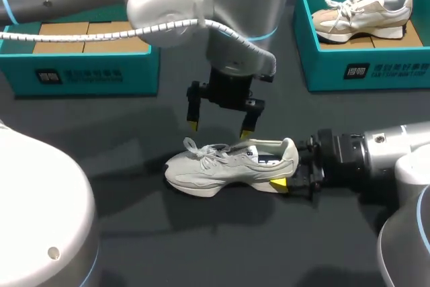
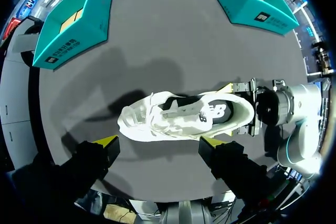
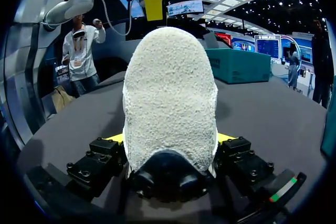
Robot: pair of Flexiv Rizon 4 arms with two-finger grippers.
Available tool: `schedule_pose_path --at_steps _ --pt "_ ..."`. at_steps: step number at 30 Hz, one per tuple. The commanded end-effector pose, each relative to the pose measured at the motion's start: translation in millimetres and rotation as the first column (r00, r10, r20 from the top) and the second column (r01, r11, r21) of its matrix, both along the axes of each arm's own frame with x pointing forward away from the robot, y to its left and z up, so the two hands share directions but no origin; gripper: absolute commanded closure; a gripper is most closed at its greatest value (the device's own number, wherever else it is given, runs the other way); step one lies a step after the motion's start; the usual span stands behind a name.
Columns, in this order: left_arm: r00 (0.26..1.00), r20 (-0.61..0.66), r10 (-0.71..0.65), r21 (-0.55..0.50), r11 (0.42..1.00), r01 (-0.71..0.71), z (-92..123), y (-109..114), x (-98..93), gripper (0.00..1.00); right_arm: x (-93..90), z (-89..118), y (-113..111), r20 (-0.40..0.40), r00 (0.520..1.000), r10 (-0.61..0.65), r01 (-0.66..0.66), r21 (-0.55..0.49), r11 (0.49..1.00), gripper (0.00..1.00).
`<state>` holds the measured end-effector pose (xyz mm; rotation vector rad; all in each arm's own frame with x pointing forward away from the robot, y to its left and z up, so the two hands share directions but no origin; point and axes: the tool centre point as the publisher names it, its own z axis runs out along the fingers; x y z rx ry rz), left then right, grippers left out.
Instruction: Take the shoe out of the shoebox, open the shoe tongue, remove and reinsert the insole, then place the shoe into the shoebox
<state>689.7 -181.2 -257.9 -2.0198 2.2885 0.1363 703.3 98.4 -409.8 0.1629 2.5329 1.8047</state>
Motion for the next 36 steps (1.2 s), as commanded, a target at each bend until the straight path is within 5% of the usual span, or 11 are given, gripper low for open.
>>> schedule_pose_path --at_steps 1,19,36 --pt "0.999 0.010 0.032 0.011 0.999 -0.033 -5.8 -7.5 -8.1 0.00 0.1 0.3 1.9 -0.001 1.000 0.001 -0.001 -0.005 1.000 1.00" --pt "0.982 -0.011 0.190 0.066 0.980 -0.189 -40.4 -50.8 -2.1 0.00 0.1 0.3 1.9 -0.001 1.000 0.001 -0.001 -0.005 1.000 1.00" --pt "0.979 -0.038 0.198 0.130 0.973 -0.192 -69.4 -56.6 2.9 0.05 0.1 0.3 1.9 -0.001 1.000 0.001 -0.001 -0.005 1.000 1.00"
